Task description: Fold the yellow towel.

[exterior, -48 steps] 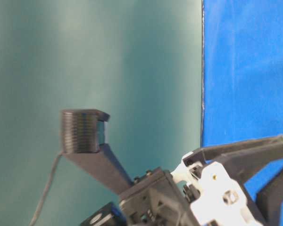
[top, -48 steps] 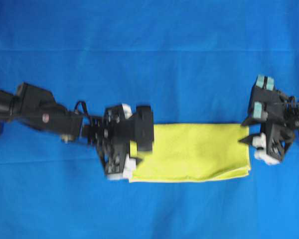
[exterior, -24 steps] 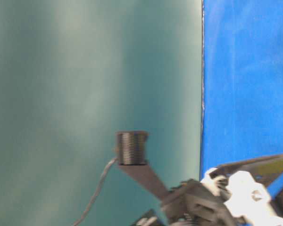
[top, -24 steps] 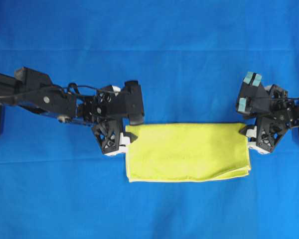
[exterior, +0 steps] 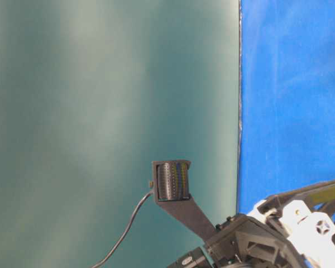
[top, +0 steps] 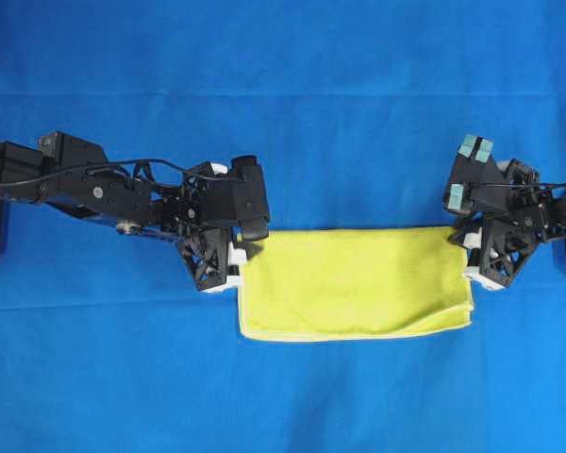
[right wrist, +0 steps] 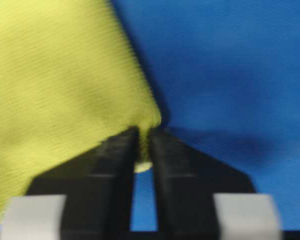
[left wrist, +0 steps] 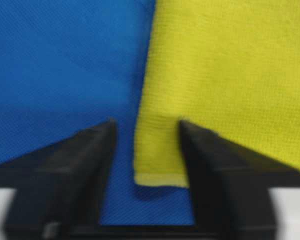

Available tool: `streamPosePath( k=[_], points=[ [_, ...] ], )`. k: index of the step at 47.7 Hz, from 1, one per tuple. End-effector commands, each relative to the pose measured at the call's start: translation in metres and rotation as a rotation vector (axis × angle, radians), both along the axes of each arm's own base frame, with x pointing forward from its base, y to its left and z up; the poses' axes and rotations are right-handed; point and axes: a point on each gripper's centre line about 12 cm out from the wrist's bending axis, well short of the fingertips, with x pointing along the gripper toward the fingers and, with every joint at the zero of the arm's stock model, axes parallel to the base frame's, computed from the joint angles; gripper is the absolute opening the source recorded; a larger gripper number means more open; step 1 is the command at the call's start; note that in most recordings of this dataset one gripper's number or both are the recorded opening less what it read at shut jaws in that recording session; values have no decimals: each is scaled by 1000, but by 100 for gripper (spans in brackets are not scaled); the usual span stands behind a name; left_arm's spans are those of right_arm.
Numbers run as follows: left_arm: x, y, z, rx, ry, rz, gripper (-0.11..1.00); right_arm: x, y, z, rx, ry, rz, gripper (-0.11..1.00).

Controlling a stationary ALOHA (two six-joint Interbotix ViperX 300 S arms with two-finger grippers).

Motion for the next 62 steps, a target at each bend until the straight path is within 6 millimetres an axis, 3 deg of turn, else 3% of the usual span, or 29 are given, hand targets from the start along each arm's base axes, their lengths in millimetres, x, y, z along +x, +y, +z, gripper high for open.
streamPosePath(
  k=[1, 7, 17, 32, 38, 52, 62],
  points=[
    [2, -1, 17, -2, -12, -3, 27, 3, 0, 3, -2, -16, 6, 8],
    [1, 0, 32, -13, -26, 15, 2, 4, 0, 4, -3, -23, 9, 3],
    [-1, 11, 51, -30, -33, 64, 2, 10, -1, 22, -12, -53, 3, 3],
    [8, 10, 108, -31, -36, 57, 2, 6, -10, 96, -76, -124, -35, 3],
    [6, 4, 121, -30, -67, 39, 2, 0, -12, 116, -87, -171, -42, 3],
    [12, -14, 128, -38, -179, -5, 2, -1, -23, 122, -130, -203, -75, 3],
    [31, -39, 133, -54, -336, -62, 2, 6, -65, 125, -209, -240, -219, 3]
  ],
)
